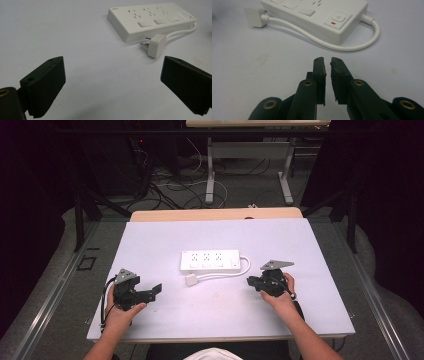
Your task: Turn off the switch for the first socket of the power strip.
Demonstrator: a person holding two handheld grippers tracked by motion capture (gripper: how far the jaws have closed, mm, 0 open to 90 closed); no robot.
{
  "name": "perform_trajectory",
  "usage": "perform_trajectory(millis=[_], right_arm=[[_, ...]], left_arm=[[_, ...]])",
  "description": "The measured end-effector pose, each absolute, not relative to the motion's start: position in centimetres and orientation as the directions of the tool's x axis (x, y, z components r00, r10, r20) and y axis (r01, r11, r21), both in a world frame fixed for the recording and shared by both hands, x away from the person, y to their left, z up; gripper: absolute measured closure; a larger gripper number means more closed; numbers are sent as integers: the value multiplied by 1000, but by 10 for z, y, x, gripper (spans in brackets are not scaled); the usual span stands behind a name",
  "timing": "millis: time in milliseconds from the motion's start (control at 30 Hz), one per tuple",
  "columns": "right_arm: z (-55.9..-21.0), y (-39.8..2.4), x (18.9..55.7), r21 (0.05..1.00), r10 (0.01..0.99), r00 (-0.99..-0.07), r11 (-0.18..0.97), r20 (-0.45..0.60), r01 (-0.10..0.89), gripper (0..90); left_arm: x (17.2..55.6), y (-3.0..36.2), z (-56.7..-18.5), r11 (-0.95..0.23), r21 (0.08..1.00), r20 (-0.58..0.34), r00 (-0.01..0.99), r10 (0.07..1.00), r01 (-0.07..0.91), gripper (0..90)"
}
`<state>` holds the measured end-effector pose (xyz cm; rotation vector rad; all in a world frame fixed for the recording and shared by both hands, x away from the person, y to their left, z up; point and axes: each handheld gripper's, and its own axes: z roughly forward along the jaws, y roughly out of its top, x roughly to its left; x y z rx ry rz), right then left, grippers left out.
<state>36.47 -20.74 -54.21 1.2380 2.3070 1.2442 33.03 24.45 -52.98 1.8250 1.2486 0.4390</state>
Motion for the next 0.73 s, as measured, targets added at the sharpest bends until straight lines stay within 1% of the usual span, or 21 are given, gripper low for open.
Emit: perform_trajectory(millis=[733], right_arm=[[-545,-206,365,768,773,-608,276,180,578,816]], left_arm=[[331,245,-530,-128,803,-176,436,883,583,55]])
